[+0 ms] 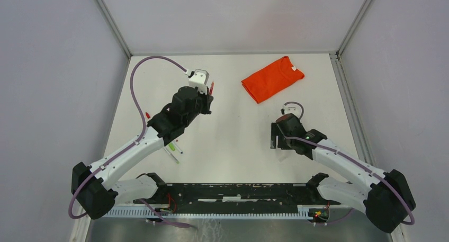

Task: Insert the pens into the pen caps
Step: Insert the pen cap onto the pen.

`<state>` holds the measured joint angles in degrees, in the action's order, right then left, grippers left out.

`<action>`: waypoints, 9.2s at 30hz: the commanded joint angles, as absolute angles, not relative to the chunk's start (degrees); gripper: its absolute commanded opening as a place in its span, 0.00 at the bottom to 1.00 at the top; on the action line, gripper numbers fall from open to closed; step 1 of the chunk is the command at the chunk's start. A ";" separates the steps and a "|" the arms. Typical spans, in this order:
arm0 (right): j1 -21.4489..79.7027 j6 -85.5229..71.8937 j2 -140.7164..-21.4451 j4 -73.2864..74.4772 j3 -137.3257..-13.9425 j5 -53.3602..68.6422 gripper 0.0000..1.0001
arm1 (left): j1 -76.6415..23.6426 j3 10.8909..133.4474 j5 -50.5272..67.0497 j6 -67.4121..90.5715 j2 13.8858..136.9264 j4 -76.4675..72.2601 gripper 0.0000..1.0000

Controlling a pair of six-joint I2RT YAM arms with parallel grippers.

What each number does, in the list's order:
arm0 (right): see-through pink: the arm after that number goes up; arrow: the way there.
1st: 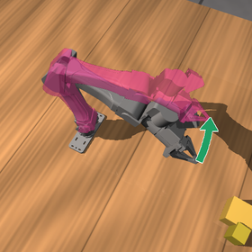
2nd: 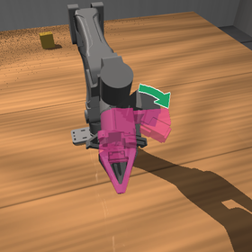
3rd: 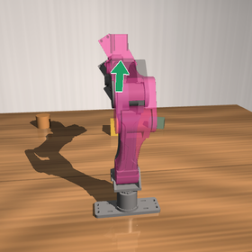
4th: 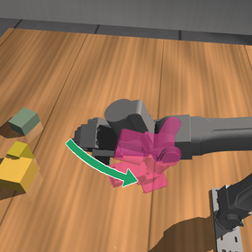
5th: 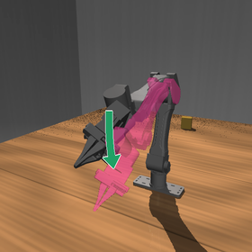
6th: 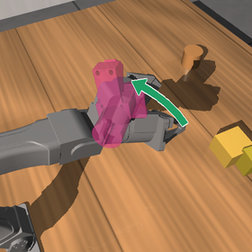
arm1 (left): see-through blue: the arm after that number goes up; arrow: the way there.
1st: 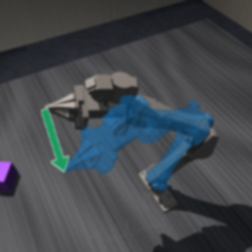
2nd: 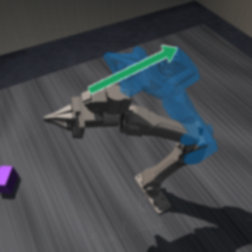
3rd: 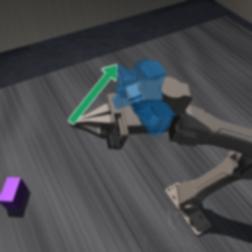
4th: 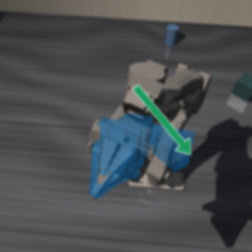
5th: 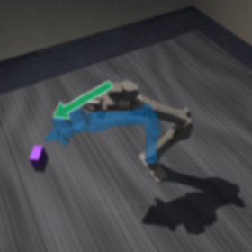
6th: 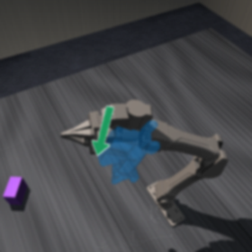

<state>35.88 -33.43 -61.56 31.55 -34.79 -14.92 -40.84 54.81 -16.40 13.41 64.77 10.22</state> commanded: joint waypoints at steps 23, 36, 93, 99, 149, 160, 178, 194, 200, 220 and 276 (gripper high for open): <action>35.95 -36.84 -65.34 29.16 -27.75 -4.34 0.47 | -40.81 55.45 -16.72 11.42 63.80 8.61 0.02; 35.91 -33.27 -65.02 28.45 -30.48 -3.47 0.49 | -40.78 55.46 -16.09 11.68 64.01 8.53 0.02; 47.18 -31.37 -74.24 21.87 -36.70 8.63 0.74 | -40.81 55.57 -16.35 11.25 63.79 8.59 0.02; 48.22 -30.90 -76.75 20.86 -38.79 6.05 0.75 | -40.77 55.62 -16.44 11.08 63.82 8.61 0.02; 31.77 -12.64 -75.82 27.14 -47.53 -3.18 0.76 | -39.76 52.08 -25.44 10.41 64.53 6.06 0.02; 28.85 -0.69 -81.85 30.23 -52.75 14.99 0.74 | -33.04 53.52 -20.14 9.23 73.47 5.17 0.02; 41.05 -3.93 -90.41 36.66 -53.96 2.13 0.59 | -32.55 54.65 -16.14 10.19 72.74 6.24 0.02; 42.51 -5.11 -95.89 41.13 -56.22 -2.06 0.48 | -32.51 54.84 -15.47 10.23 72.08 6.59 0.02; 43.73 -5.17 -97.79 42.37 -56.69 -3.58 0.42 | -32.54 54.93 -15.62 10.23 72.16 6.59 0.02; 45.50 -5.81 -100.50 40.29 -54.23 -3.49 0.00 | -32.54 55.20 -15.66 10.13 72.60 6.81 0.02; 33.53 -6.81 -69.13 14.52 -48.86 11.37 0.03 | -45.46 47.55 -4.87 26.05 73.83 -4.80 0.02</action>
<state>33.69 -6.20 -66.04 10.72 -44.97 17.85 -45.17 48.01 -0.54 25.28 75.48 -4.21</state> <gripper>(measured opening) 0.034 0.070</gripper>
